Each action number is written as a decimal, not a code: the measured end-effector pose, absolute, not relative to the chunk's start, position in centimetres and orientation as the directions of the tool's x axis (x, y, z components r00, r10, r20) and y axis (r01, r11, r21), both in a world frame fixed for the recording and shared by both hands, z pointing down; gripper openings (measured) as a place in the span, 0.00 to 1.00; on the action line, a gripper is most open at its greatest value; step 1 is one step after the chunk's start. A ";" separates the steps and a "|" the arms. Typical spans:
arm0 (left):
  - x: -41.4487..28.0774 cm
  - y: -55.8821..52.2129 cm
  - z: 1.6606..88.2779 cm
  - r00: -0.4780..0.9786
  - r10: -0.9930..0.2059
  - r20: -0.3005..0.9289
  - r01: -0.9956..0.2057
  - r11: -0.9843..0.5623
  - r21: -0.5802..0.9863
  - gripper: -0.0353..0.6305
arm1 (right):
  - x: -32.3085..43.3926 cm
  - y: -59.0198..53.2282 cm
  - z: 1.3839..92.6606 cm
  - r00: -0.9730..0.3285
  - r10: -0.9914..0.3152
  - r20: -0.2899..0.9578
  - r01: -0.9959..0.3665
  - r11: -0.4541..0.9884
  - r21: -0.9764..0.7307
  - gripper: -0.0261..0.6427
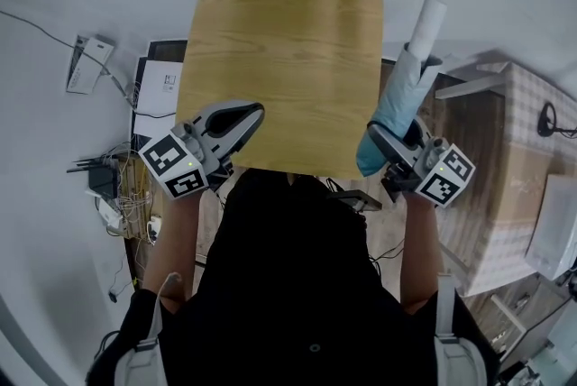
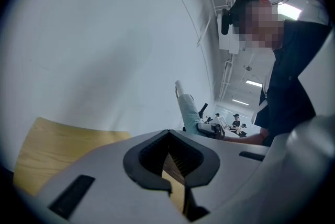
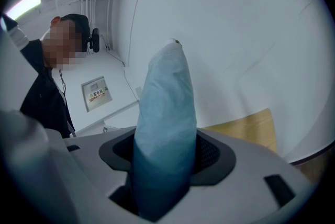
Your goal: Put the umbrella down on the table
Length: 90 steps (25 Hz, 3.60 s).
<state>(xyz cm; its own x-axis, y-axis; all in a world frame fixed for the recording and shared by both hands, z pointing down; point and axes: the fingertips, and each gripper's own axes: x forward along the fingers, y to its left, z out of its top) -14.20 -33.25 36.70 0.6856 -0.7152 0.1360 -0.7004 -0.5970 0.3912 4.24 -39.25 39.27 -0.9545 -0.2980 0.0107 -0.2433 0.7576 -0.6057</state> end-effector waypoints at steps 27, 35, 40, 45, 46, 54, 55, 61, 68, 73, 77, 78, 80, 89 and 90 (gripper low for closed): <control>-23.1 -40.1 49.2 0.717 -0.675 0.170 -0.628 -0.522 0.577 0.07 | -11.1 -49.3 52.4 -0.767 -0.304 0.565 -0.499 0.837 -0.227 0.46; -24.3 -40.2 52.8 0.701 -0.683 0.202 -0.641 -0.481 0.597 0.07 | -13.9 -49.5 57.4 -0.677 -0.222 0.702 -0.424 0.897 -0.126 0.46; -25.5 -40.6 54.1 0.690 -0.692 0.214 -0.648 -0.458 0.609 0.07 | -14.9 -49.3 60.1 -0.624 -0.197 0.756 -0.408 0.907 -0.100 0.46; -26.0 -40.7 55.7 0.676 -0.697 0.239 -0.660 -0.429 0.616 0.07 | -15.4 -49.1 61.9 -0.594 -0.164 0.787 -0.394 0.913 -0.107 0.46; -26.1 -40.7 56.1 0.672 -0.700 0.241 -0.661 -0.421 0.621 0.07 | -15.6 -49.1 62.1 -0.590 -0.159 0.792 -0.392 0.914 -0.109 0.46; -26.7 -40.5 58.0 0.644 -0.726 0.242 -0.669 -0.380 0.639 0.07 | -15.5 -48.2 65.1 -0.531 -0.116 0.840 -0.399 0.908 -0.127 0.46; -26.7 -40.4 58.2 0.643 -0.725 0.246 -0.670 -0.378 0.639 0.07 | -15.4 -48.2 65.4 -0.525 -0.112 0.844 -0.404 0.905 -0.131 0.46; -26.4 -39.9 58.8 0.646 -0.720 0.254 -0.664 -0.365 0.653 0.07 | -15.4 -48.2 66.8 -0.492 -0.091 0.866 -0.413 0.900 -0.141 0.46; -25.9 -39.9 58.6 0.652 -0.719 0.241 -0.657 -0.378 0.652 0.07 | -15.0 -48.3 67.8 -0.464 -0.081 0.882 -0.408 0.903 -0.132 0.46; -26.0 -39.6 58.4 0.646 -0.726 0.236 -0.662 -0.378 0.648 0.07 | -15.0 -48.4 68.3 -0.450 -0.086 0.889 -0.415 0.902 -0.123 0.46; -25.8 -39.5 58.2 0.645 -0.727 0.238 -0.660 -0.372 0.653 0.07 | -14.9 -48.5 68.7 -0.429 -0.079 0.900 -0.412 0.903 -0.117 0.46; -25.7 -39.5 58.1 0.645 -0.727 0.237 -0.659 -0.373 0.653 0.07 | -14.9 -48.5 68.7 -0.425 -0.078 0.902 -0.410 0.905 -0.115 0.46; -25.5 -39.5 58.0 0.644 -0.730 0.230 -0.660 -0.378 0.650 0.07 | -14.8 -48.5 68.7 -0.422 -0.079 0.903 -0.409 0.906 -0.112 0.46; -24.7 -38.3 56.7 0.639 -0.738 0.218 -0.673 -0.398 0.623 0.07 | -15.0 -48.6 69.1 -0.428 -0.071 0.901 -0.422 0.897 -0.130 0.46; -24.6 -38.1 56.3 0.640 -0.738 0.213 -0.675 -0.409 0.614 0.07 | -15.1 -48.6 69.2 -0.432 -0.069 0.899 -0.423 0.896 -0.135 0.46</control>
<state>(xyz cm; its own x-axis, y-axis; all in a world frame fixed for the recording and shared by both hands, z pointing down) -24.56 -38.10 56.31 0.6405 -0.7377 0.2135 -0.6753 -0.4087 0.6139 -15.15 -48.60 69.15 -0.4320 -0.0687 0.8993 -0.4228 0.8961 -0.1347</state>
